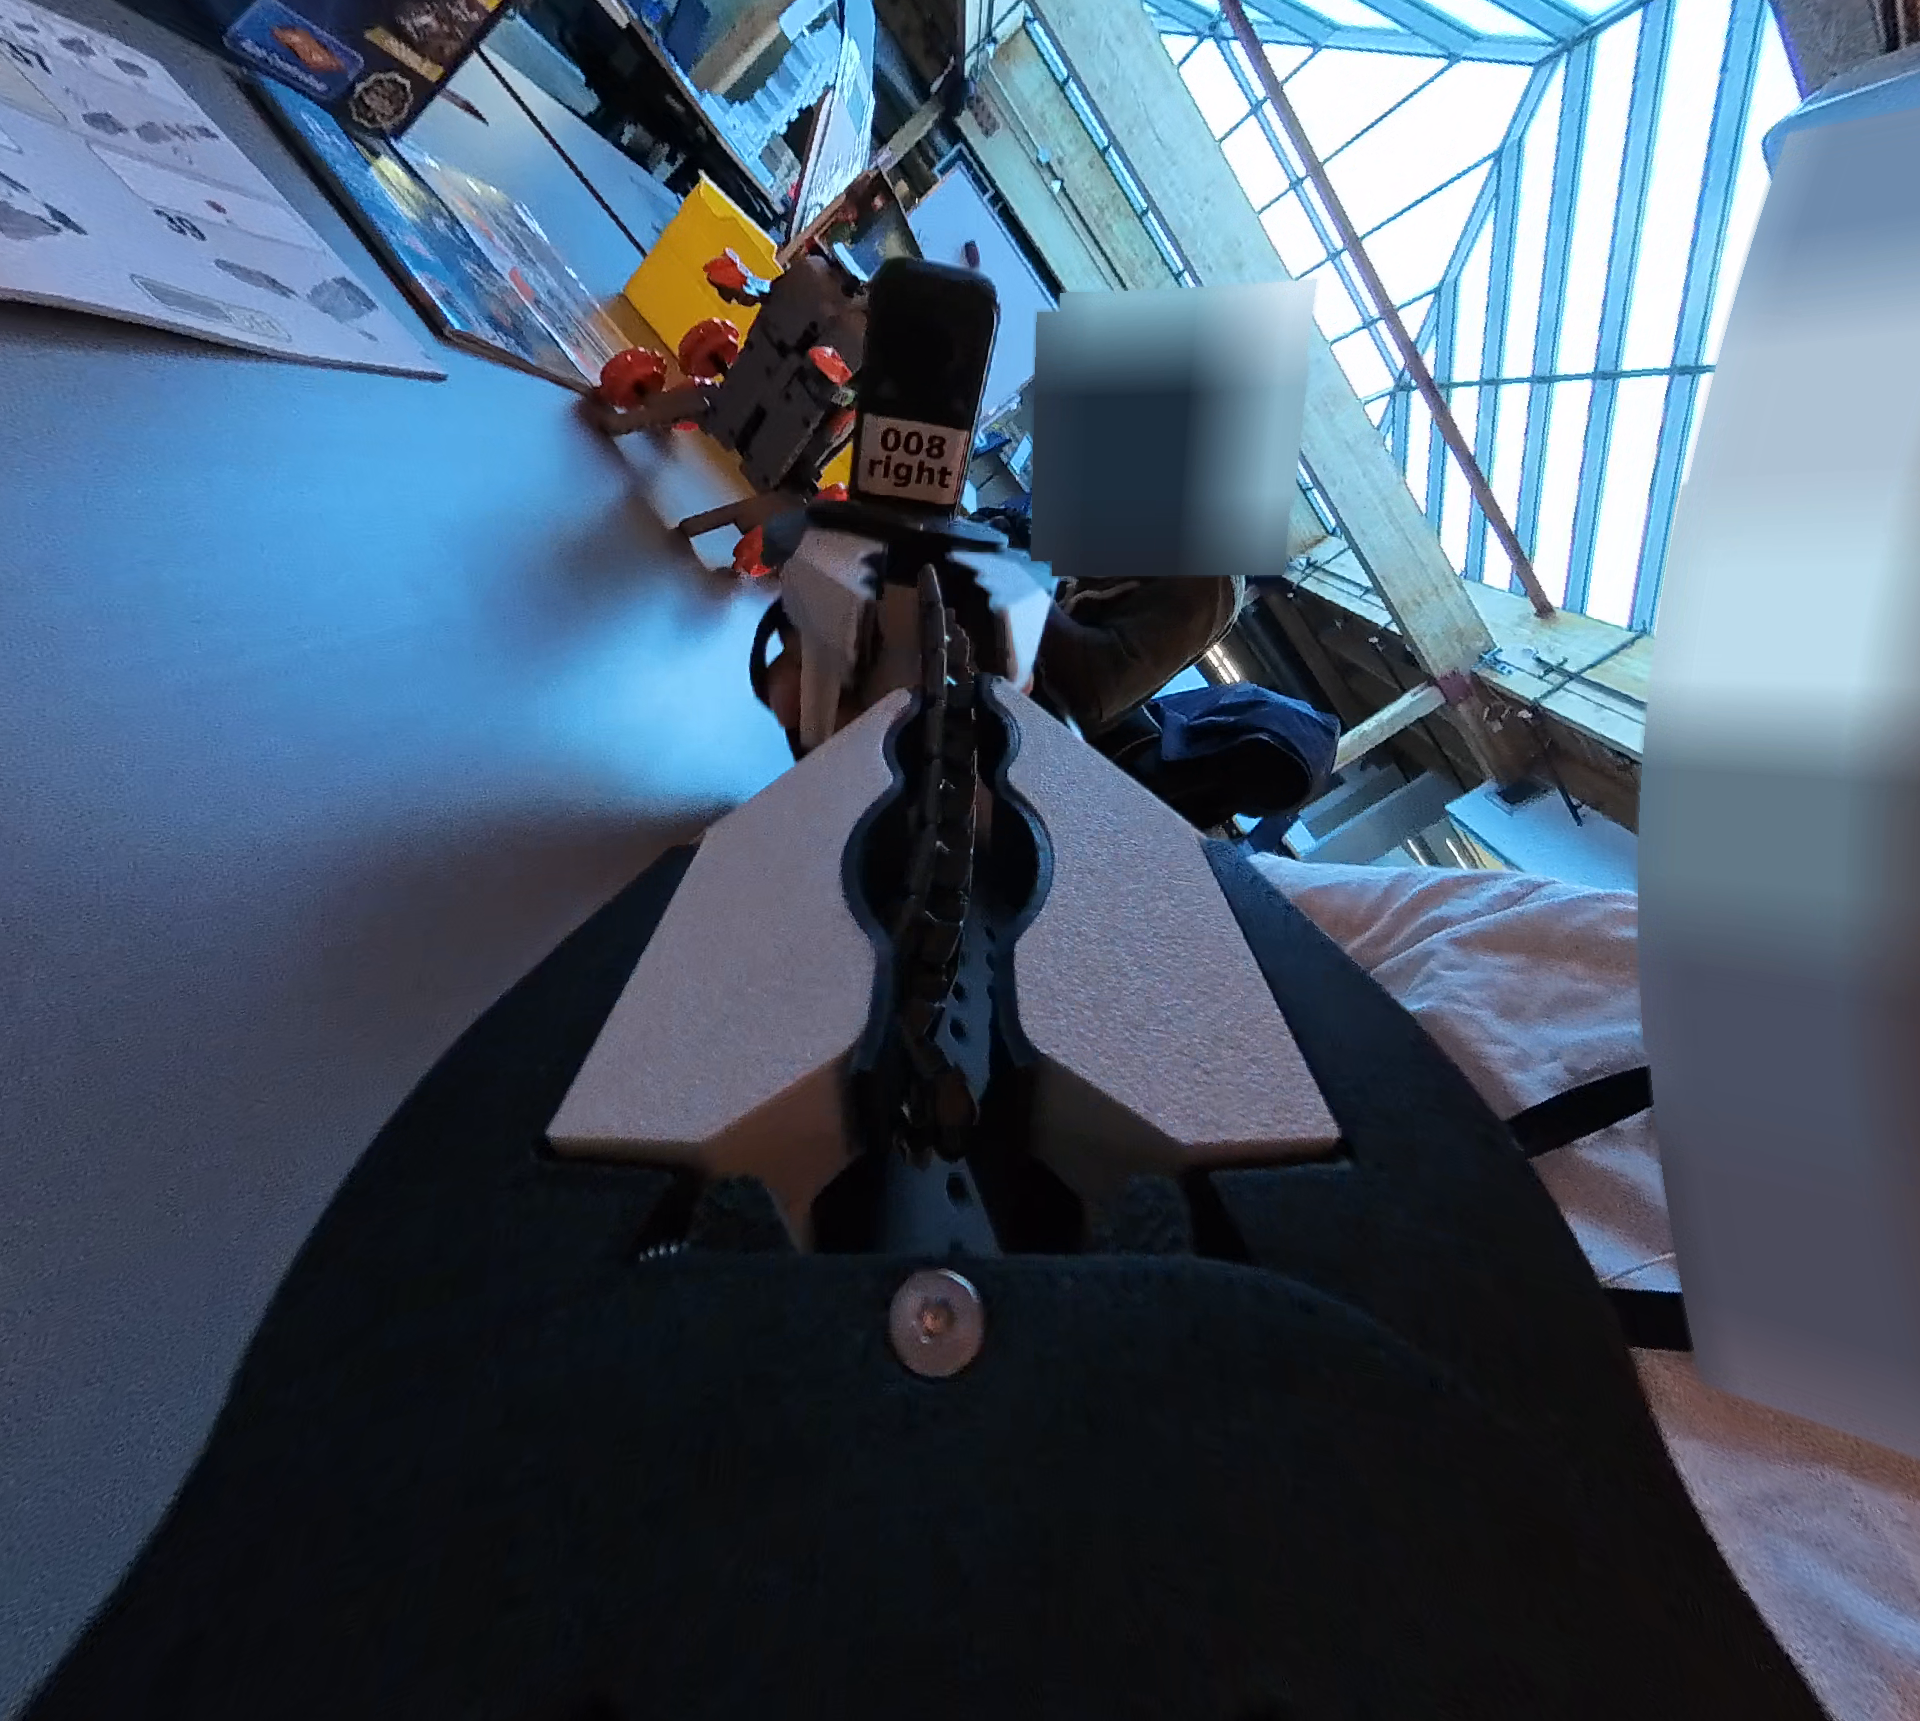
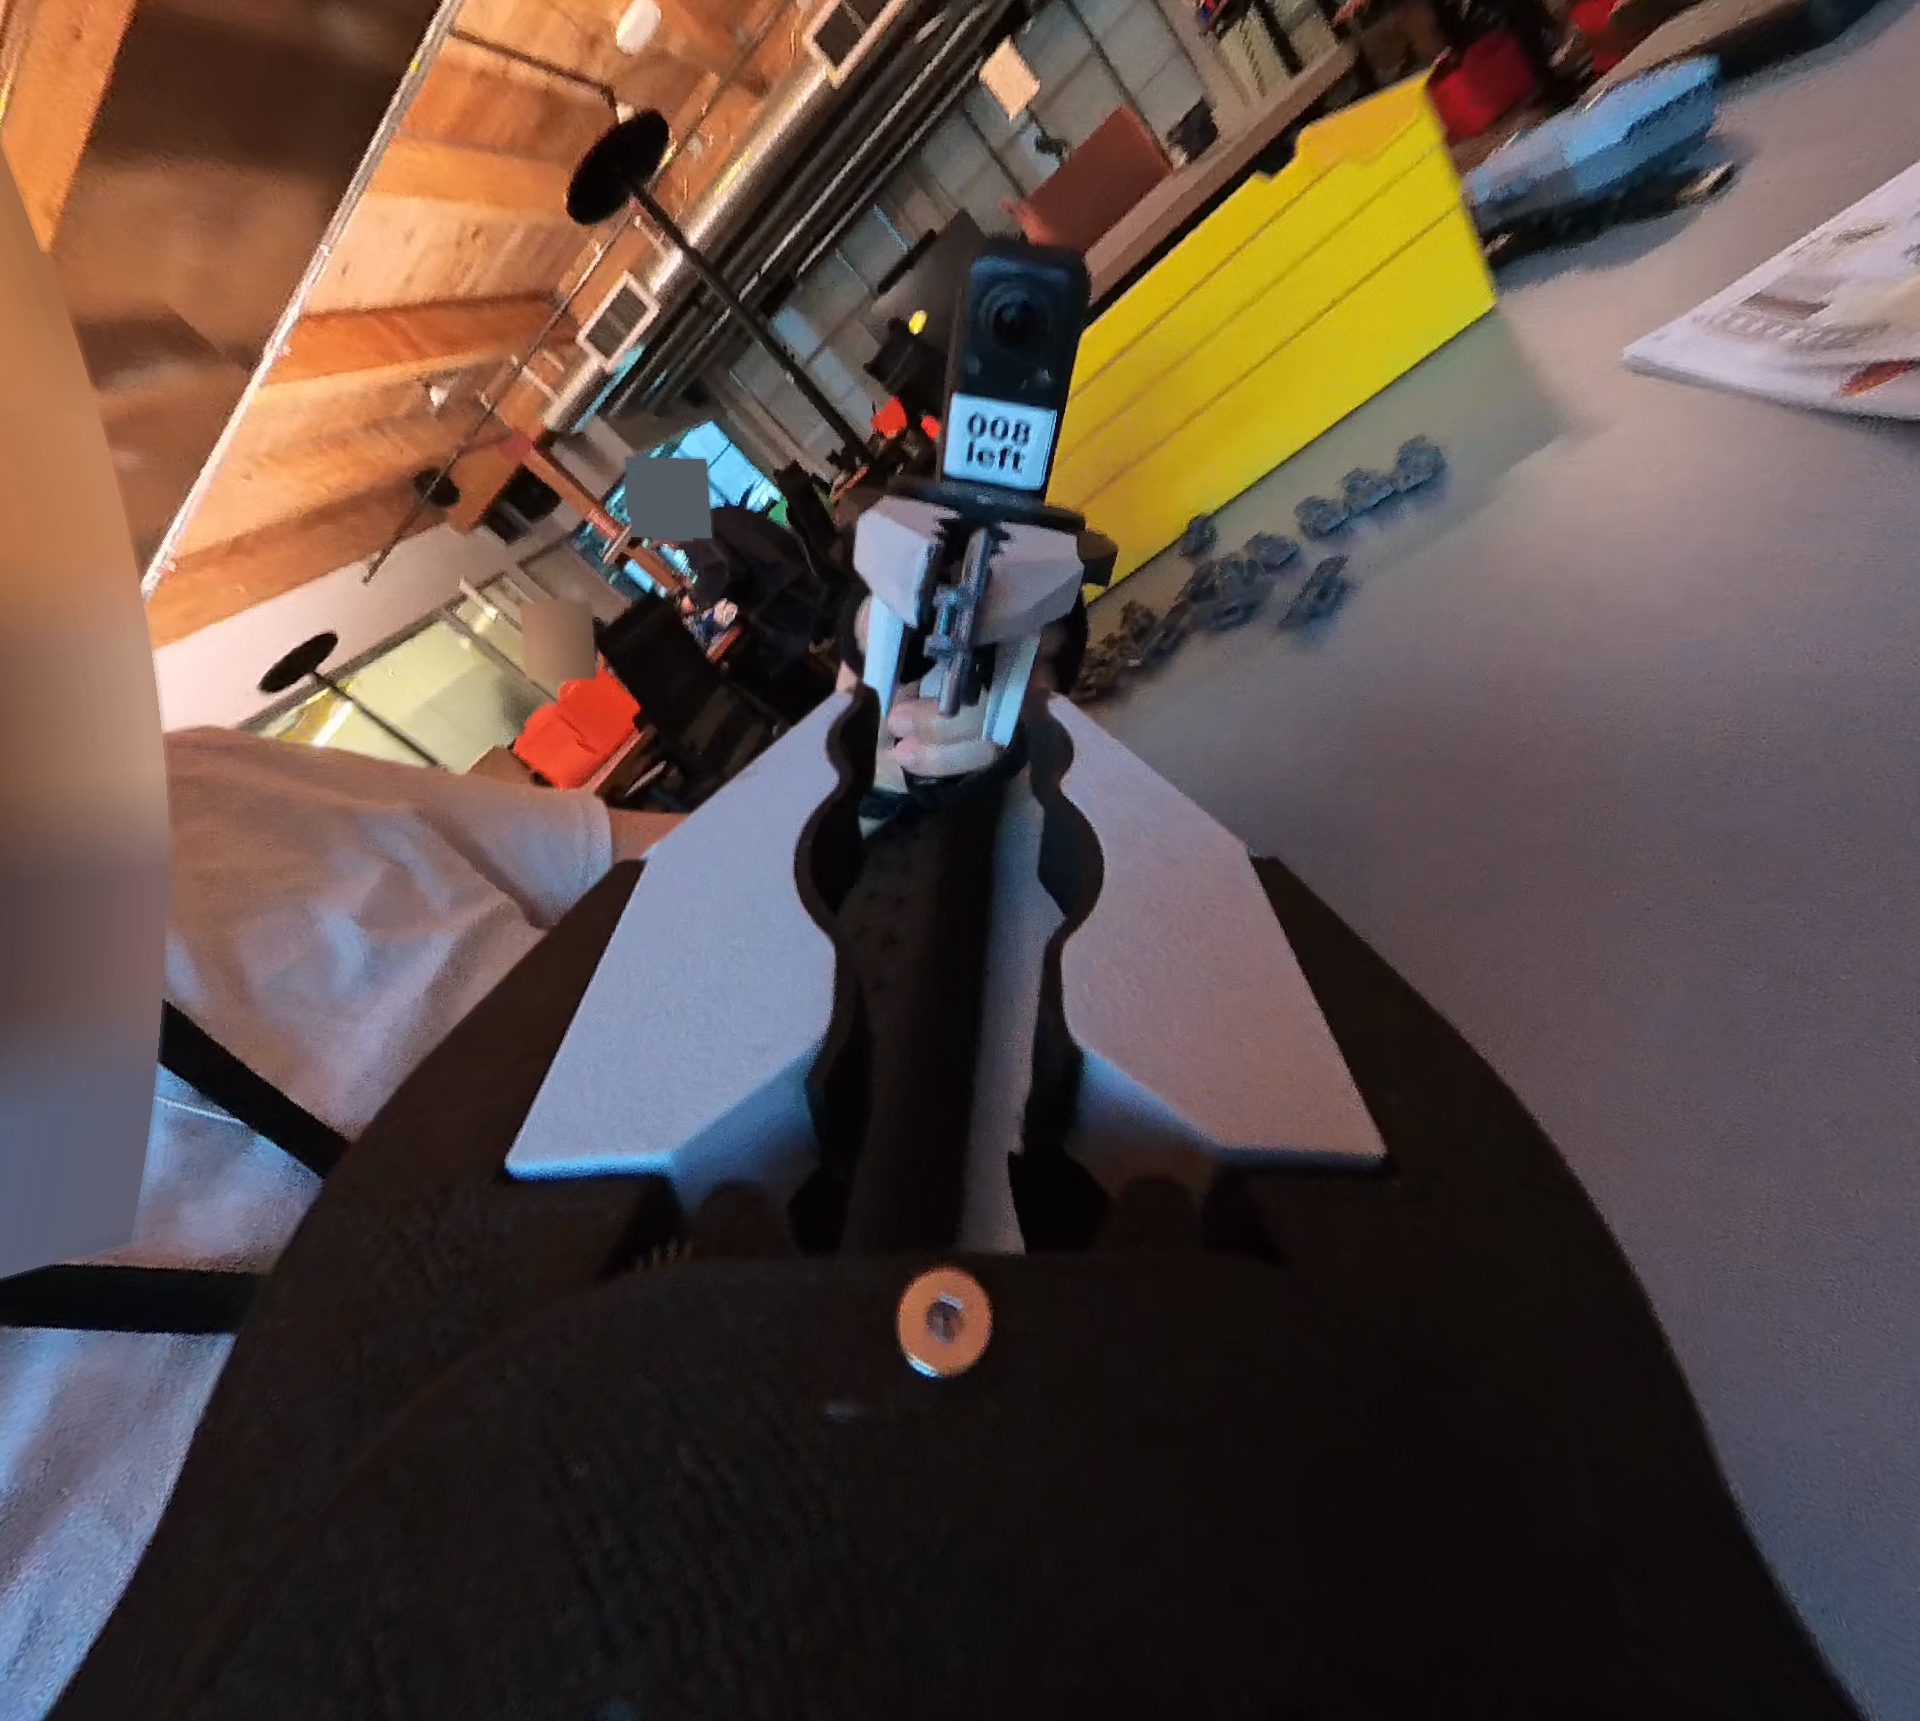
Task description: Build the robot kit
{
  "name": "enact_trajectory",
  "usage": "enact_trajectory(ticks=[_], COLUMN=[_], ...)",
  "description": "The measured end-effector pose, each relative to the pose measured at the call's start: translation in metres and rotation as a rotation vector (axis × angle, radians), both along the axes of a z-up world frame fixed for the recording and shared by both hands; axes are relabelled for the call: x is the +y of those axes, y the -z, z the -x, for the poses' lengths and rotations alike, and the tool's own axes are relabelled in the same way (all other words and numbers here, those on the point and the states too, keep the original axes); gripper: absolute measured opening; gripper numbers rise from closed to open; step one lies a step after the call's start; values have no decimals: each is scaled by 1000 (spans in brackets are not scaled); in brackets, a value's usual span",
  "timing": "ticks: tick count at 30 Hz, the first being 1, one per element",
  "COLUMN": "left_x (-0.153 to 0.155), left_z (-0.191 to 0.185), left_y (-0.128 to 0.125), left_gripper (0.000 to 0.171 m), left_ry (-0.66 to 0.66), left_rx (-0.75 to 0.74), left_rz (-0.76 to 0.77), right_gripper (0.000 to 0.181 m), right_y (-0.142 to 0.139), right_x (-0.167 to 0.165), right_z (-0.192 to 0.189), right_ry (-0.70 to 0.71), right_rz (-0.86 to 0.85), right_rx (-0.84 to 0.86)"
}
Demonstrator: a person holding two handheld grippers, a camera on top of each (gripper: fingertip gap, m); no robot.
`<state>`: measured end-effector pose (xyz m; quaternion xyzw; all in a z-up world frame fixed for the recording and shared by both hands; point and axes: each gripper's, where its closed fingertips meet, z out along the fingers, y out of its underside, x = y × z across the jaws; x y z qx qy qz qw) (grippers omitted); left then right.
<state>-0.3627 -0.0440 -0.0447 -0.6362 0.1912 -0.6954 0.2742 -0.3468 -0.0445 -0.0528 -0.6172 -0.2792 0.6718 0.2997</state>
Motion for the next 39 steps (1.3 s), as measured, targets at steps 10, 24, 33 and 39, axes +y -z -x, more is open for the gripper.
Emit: enact_trajectory(ticks=[10, 24, 33, 39], left_x=[-14, -27, -45, -65], left_z=[25, 100, 175, 214], left_y=[-32, -40, -69, -56], left_gripper=[28, 6, 6, 6], left_ry=[-57, -290, -499, -595], left_rx=[-142, -35, -66, 66], left_rz=[-82, -200, -220, -204], right_gripper=[0, 0, 12, 4], right_y=[-14, -34, -53, 35], right_x=[-21, -36, 9, 62], right_z=[41, 134, 164, 159], right_ry=[-152, -282, -219, -259], right_rz=[-69, -42, -280, -456], right_rx=[-82, -42, 17, -460])
